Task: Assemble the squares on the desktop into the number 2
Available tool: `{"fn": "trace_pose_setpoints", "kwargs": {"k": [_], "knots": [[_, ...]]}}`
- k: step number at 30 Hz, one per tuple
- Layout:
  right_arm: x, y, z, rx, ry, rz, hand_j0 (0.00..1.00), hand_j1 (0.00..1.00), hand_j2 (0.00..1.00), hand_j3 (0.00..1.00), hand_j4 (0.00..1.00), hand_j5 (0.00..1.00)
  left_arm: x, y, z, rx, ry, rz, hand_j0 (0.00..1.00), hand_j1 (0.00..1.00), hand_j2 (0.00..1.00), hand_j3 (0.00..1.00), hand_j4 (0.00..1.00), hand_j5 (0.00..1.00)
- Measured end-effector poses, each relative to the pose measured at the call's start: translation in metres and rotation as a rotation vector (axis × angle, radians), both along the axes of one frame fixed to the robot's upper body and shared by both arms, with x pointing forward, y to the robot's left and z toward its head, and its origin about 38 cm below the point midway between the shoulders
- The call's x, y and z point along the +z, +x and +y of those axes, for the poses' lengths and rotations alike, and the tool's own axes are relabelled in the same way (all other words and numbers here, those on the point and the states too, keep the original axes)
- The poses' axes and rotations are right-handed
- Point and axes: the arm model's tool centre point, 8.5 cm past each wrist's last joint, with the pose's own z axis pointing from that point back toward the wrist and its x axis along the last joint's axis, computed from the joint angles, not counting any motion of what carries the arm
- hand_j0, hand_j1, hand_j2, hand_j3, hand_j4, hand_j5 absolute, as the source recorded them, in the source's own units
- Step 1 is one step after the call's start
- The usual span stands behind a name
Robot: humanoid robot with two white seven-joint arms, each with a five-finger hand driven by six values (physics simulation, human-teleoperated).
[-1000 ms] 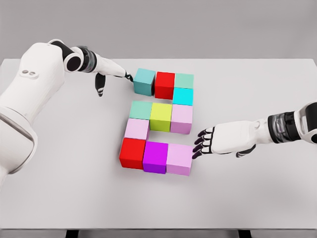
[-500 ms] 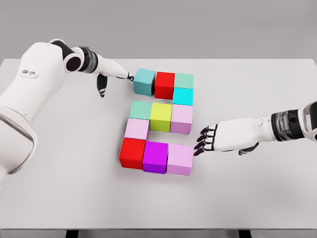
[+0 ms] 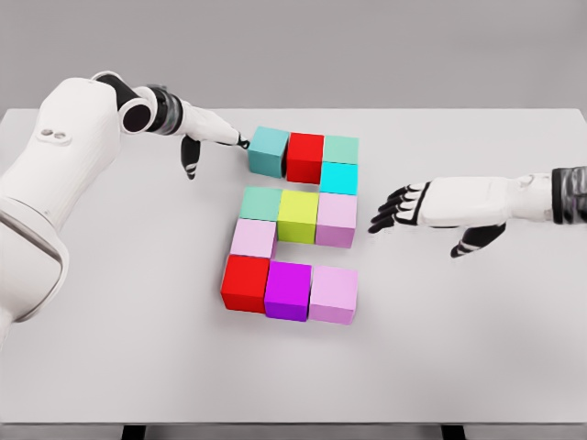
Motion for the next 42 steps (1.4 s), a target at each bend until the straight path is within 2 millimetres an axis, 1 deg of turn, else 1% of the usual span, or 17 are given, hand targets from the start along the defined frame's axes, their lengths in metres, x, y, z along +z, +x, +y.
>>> {"fn": "trace_pose_setpoints", "kwargs": {"k": [3,6,7,10,12,15,19,20,24,25,28,33,37,42], "knots": [[-0.005,-0.001,-0.012,-0.061,0.106,0.062,1.00,1.00,1.00,1.00,1.00,1.00,0.001,0.000,0.000,-0.001,-0.001,-0.003,1.00,1.00,1.00,1.00,1.00,1.00],[-0.007,-0.005,-0.027,-0.117,0.179,0.072,1.00,1.00,1.00,1.00,1.00,1.00,0.001,0.000,0.000,-0.001,-0.003,-0.002,1.00,1.00,1.00,1.00,1.00,1.00],[-0.001,-0.004,-0.032,-0.133,0.203,0.055,1.00,1.00,1.00,1.00,1.00,1.00,0.001,0.000,0.000,-0.001,-0.004,-0.002,1.00,1.00,1.00,1.00,1.00,1.00],[0.033,0.002,-0.043,-0.162,0.254,-0.036,1.00,1.00,1.00,1.00,1.00,1.00,0.001,0.000,0.001,0.001,-0.005,-0.002,1.00,1.00,1.00,1.00,1.00,1.00],[0.047,0.003,-0.052,-0.181,0.273,-0.076,1.00,1.00,1.00,1.00,1.00,1.00,0.001,0.000,0.003,0.004,-0.004,-0.003,1.00,1.00,1.00,1.00,1.00,1.00],[0.047,0.000,-0.064,-0.216,0.280,-0.080,1.00,1.00,1.00,1.00,1.00,1.00,0.002,0.000,0.006,0.008,-0.004,-0.003,1.00,1.00,1.00,1.00,1.00,1.00],[0.059,-0.001,-0.076,-0.238,0.273,-0.111,1.00,1.00,1.00,1.00,1.00,1.00,0.002,0.001,0.009,0.014,-0.003,-0.003,1.00,1.00,1.00,1.00,1.00,1.00],[0.059,-0.002,-0.078,-0.244,0.273,-0.111,1.00,1.00,1.00,1.00,1.00,1.00,0.002,0.001,0.010,0.015,-0.003,-0.003,1.00,1.00,1.00,1.00,1.00,1.00],[0.052,-0.006,-0.080,-0.252,0.272,-0.094,1.00,1.00,1.00,1.00,1.00,1.00,0.002,0.001,0.011,0.017,-0.002,-0.003,1.00,1.00,1.00,1.00,1.00,1.00],[0.053,-0.006,-0.080,-0.251,0.274,-0.096,1.00,1.00,1.00,1.00,1.00,1.00,0.002,0.001,0.012,0.019,-0.003,-0.003,1.00,1.00,1.00,1.00,1.00,1.00],[0.054,-0.007,-0.077,-0.242,0.282,-0.100,1.00,1.00,1.00,1.00,1.00,1.00,0.002,0.001,0.018,0.027,0.000,-0.002,1.00,1.00,1.00,1.00,1.00,1.00],[0.044,-0.009,-0.071,-0.234,0.296,-0.076,1.00,1.00,1.00,1.00,1.00,1.00,0.001,0.001,0.023,0.036,0.002,-0.002,1.00,1.00,1.00,1.00,1.00,1.00],[0.045,-0.012,-0.067,-0.218,0.300,-0.078,1.00,1.00,1.00,1.00,1.00,1.00,0.002,0.001,0.023,0.035,0.002,-0.003,1.00,1.00,1.00,1.00,1.00,1.00],[0.046,-0.013,-0.066,-0.212,0.298,-0.081,1.00,1.00,1.00,1.00,1.00,1.00,0.001,0.001,0.023,0.033,0.001,-0.003,1.00,1.00,1.00,1.00,1.00,1.00]]}}
